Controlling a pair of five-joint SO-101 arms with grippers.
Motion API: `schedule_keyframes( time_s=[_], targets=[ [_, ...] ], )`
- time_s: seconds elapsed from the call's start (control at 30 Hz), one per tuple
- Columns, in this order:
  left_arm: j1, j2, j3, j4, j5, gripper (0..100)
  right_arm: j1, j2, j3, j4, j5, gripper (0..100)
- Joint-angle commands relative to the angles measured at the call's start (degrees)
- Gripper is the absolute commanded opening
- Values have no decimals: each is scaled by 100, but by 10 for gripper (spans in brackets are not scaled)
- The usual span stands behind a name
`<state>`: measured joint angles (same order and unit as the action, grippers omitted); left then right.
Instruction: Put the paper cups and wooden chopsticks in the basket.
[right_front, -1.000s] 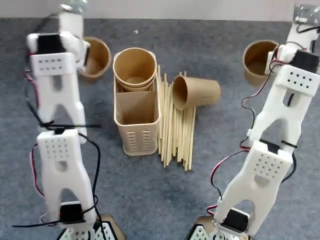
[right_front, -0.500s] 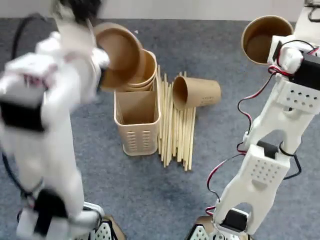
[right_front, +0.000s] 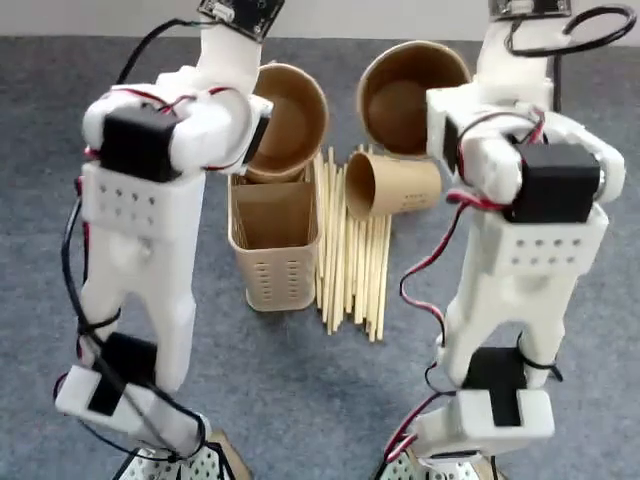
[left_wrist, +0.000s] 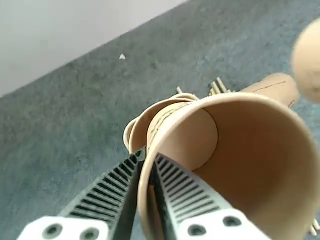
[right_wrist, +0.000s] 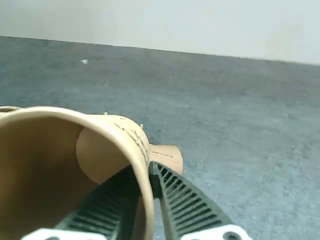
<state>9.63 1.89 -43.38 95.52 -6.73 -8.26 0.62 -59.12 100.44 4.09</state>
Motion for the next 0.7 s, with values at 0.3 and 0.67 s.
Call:
schedule_keyframes(
  time_s=[0.3,0.67],
  targets=[
    [-787,549,-31,-158,70,242,-796,-488,40,31,-211,4],
    [-1622,-576,-1130,-79,62,298,-1235,-470,40,-637,-607,4]
  ],
)
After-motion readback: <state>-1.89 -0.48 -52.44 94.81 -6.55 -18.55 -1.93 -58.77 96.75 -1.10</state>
